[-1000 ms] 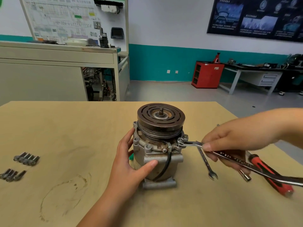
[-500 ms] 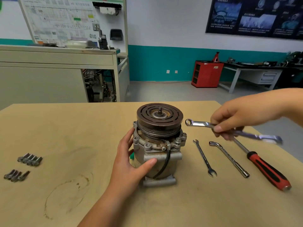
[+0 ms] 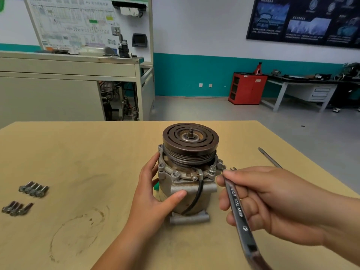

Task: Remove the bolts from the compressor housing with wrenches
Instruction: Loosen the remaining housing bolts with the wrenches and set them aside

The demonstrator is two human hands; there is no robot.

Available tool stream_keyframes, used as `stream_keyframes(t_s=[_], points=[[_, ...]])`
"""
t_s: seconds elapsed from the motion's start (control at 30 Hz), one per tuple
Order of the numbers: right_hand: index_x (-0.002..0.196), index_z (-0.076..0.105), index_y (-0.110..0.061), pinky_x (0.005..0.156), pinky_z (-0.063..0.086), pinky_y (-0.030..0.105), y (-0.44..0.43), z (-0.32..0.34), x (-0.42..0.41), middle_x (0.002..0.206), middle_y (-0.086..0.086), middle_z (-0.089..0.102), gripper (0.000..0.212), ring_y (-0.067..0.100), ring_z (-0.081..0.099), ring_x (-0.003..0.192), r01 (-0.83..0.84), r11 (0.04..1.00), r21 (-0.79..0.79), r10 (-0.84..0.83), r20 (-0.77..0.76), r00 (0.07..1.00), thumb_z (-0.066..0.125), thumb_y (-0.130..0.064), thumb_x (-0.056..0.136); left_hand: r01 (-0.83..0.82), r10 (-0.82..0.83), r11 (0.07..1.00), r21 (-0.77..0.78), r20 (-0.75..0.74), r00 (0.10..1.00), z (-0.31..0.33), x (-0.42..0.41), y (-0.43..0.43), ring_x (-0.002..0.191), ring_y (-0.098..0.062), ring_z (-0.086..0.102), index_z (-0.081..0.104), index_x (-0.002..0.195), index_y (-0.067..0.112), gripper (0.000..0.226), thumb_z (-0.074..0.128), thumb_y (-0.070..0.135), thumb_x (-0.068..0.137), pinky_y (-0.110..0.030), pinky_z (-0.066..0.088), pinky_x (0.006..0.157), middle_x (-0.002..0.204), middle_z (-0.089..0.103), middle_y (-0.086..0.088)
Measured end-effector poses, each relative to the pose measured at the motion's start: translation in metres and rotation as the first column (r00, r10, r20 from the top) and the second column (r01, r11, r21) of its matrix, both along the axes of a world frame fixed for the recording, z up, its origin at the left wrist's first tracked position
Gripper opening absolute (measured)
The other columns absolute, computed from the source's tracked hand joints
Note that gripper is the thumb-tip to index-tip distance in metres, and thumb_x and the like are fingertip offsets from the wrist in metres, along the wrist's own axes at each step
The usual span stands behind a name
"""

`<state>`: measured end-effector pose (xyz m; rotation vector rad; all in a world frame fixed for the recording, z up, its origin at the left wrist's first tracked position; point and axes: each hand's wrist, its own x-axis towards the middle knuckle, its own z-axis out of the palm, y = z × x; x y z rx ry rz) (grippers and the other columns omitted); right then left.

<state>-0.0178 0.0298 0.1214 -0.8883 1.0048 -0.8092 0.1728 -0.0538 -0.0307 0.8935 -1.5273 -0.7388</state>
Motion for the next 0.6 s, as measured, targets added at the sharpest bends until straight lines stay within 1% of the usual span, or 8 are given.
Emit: stream_keyframes(t_s=[0.1, 0.2, 0.23, 0.3, 0.43, 0.57, 0.6], points=[[0.089, 0.054, -0.001, 0.033, 0.047, 0.022, -0.005, -0.001, 0.006, 0.05, 0.014, 0.06, 0.028, 0.019, 0.057, 0.032, -0.005, 1.0, -0.01, 0.005, -0.04, 0.999, 0.054, -0.023, 0.071, 0.003, -0.003, 1.0, 0.004, -0.001, 1.0, 0.001, 0.0, 0.001, 0.131, -0.003, 0.043, 0.031, 0.133, 0.061, 0.085, 0.071, 0.073, 0.059, -0.024, 0.039, 0.103, 0.141, 0.045, 0.021], [0.089, 0.054, -0.003, 0.032, 0.043, 0.019, -0.01, 0.0, 0.006, 0.047, 0.012, 0.057, 0.02, 0.017, 0.054, 0.03, 0.001, 1.0, -0.011, -0.002, -0.084, 0.997, 0.051, -0.022, 0.083, 0.008, -0.008, 1.0, 0.004, 0.002, 1.0, 0.002, 0.0, 0.002, 0.131, -0.002, 0.043, 0.031, 0.133, 0.062, 0.084, 0.073, 0.068, 0.06, -0.017, 0.04, 0.102, 0.141, 0.045, 0.022], [0.09, 0.054, -0.002, 0.032, 0.044, 0.019, -0.011, 0.0, 0.005, 0.047, 0.012, 0.057, 0.019, 0.017, 0.053, 0.03, 0.0, 1.0, -0.011, -0.001, -0.102, 0.995, 0.048, -0.021, 0.088, 0.008, -0.008, 1.0, 0.005, 0.004, 1.0, 0.002, 0.0, 0.002, 0.131, -0.001, 0.043, 0.031, 0.132, 0.062, 0.083, 0.074, 0.066, 0.06, -0.015, 0.04, 0.101, 0.14, 0.044, 0.023], [0.093, 0.053, -0.002, 0.035, 0.046, 0.021, -0.01, -0.001, 0.002, 0.046, 0.013, 0.057, 0.02, 0.017, 0.053, 0.029, -0.018, 1.0, -0.014, 0.015, -0.147, 0.989, 0.045, -0.021, 0.093, 0.007, -0.007, 1.0, 0.008, 0.009, 1.0, 0.002, 0.001, 0.002, 0.131, 0.0, 0.042, 0.031, 0.131, 0.064, 0.082, 0.074, 0.061, 0.061, -0.015, 0.039, 0.101, 0.14, 0.044, 0.024], [0.095, 0.052, -0.001, 0.036, 0.049, 0.024, -0.01, 0.0, 0.0, 0.047, 0.014, 0.058, 0.022, 0.018, 0.054, 0.029, -0.036, 0.999, -0.012, 0.032, -0.226, 0.974, 0.045, -0.021, 0.094, 0.002, -0.002, 1.0, 0.02, 0.019, 1.0, 0.003, 0.001, 0.003, 0.131, 0.002, 0.041, 0.03, 0.13, 0.066, 0.082, 0.073, 0.06, 0.061, -0.008, 0.037, 0.098, 0.141, 0.043, 0.025], [0.093, 0.054, -0.001, 0.032, 0.046, 0.021, -0.013, 0.006, -0.001, 0.046, 0.014, 0.057, 0.021, 0.019, 0.054, 0.029, -0.064, 0.998, 0.003, 0.062, -0.295, 0.953, 0.045, -0.02, 0.095, 0.001, -0.002, 1.0, 0.027, 0.016, 1.0, 0.004, 0.001, 0.004, 0.13, 0.002, 0.042, 0.03, 0.129, 0.067, 0.082, 0.073, 0.059, 0.06, -0.014, 0.038, 0.1, 0.141, 0.043, 0.024], [0.093, 0.054, -0.001, 0.031, 0.044, 0.02, -0.014, 0.007, -0.002, 0.045, 0.013, 0.056, 0.021, 0.018, 0.054, 0.029, -0.075, 0.997, 0.007, 0.073, -0.311, 0.948, 0.044, -0.02, 0.095, 0.0, -0.001, 1.0, 0.029, 0.017, 1.0, 0.004, 0.001, 0.004, 0.13, 0.003, 0.042, 0.029, 0.128, 0.068, 0.082, 0.073, 0.059, 0.06, -0.012, 0.038, 0.1, 0.14, 0.043, 0.026]])
